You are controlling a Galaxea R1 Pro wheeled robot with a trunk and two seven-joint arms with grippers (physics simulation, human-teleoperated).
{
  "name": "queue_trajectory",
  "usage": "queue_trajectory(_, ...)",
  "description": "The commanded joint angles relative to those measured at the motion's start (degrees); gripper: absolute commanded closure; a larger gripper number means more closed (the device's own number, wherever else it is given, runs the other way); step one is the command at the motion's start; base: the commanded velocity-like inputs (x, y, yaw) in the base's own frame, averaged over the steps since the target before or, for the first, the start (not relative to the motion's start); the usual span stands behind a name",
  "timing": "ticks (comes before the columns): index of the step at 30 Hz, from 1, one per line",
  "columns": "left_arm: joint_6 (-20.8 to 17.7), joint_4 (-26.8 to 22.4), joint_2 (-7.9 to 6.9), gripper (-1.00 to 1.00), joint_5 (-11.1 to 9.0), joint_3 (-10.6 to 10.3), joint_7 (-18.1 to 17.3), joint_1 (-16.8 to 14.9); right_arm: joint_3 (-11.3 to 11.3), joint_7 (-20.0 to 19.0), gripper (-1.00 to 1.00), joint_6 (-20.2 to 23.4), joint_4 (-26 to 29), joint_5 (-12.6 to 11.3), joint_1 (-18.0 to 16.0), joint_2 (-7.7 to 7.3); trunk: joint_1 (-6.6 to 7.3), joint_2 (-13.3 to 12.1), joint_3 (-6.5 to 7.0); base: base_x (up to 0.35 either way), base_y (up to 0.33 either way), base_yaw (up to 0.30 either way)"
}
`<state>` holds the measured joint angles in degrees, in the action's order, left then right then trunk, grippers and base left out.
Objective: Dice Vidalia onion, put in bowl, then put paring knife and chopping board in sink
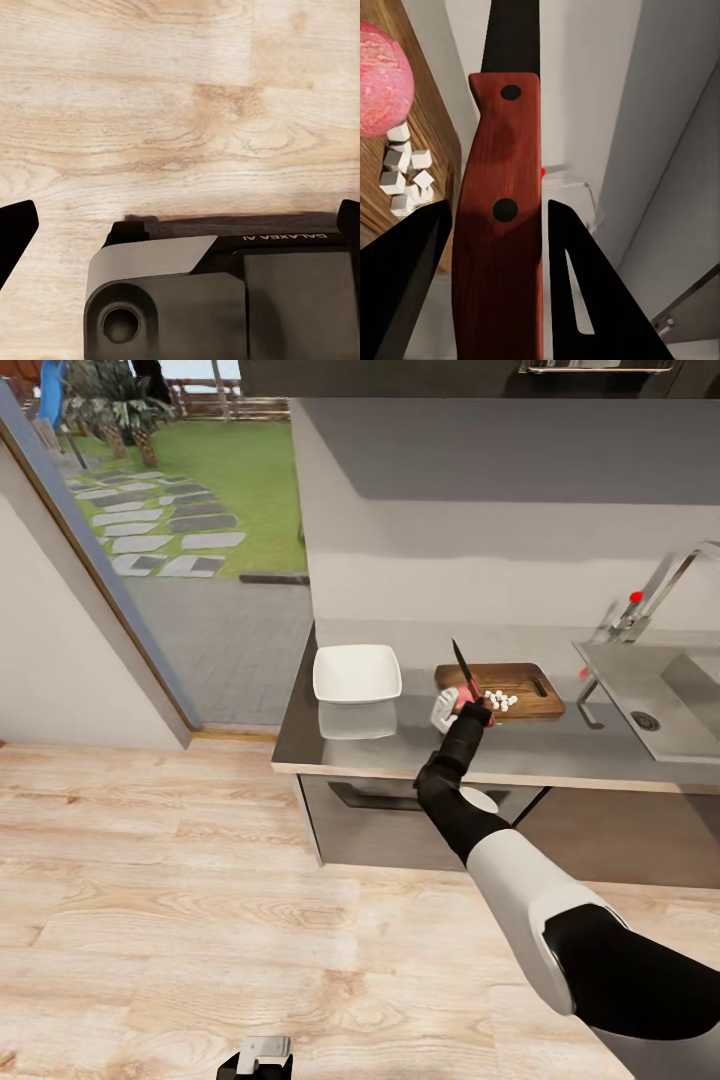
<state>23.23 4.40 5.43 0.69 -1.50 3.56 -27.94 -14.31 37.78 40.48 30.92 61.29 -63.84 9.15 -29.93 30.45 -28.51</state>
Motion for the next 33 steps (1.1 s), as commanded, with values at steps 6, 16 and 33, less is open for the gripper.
queue_trajectory(6, 0.4, 0.3, 0.02, -1.00, 0.1, -0.2, 0.3, -0.1, 0.1, 0.0, 1.00, 0.3, -0.6, 0.0, -0.1, -0.40, -0.02, 0.1, -0.07, 0.000, 0.000, 0.000)
queue_trajectory(16, 0.4, 0.3, 0.02, -1.00, 0.1, -0.2, 0.3, -0.1, 0.1, -0.1, 1.00, 0.3, -0.9, 0.0, -0.1, -0.71, -0.02, 0.1, -0.07, 0.000, 0.000, 0.000)
queue_trajectory(33, 0.4, 0.3, 0.02, -1.00, 0.1, -0.2, 0.3, -0.1, 0.2, -0.2, 1.00, 0.0, -4.5, -0.1, -0.1, -0.64, -0.02, 0.1, -0.07, 0.000, 0.000, 0.000)
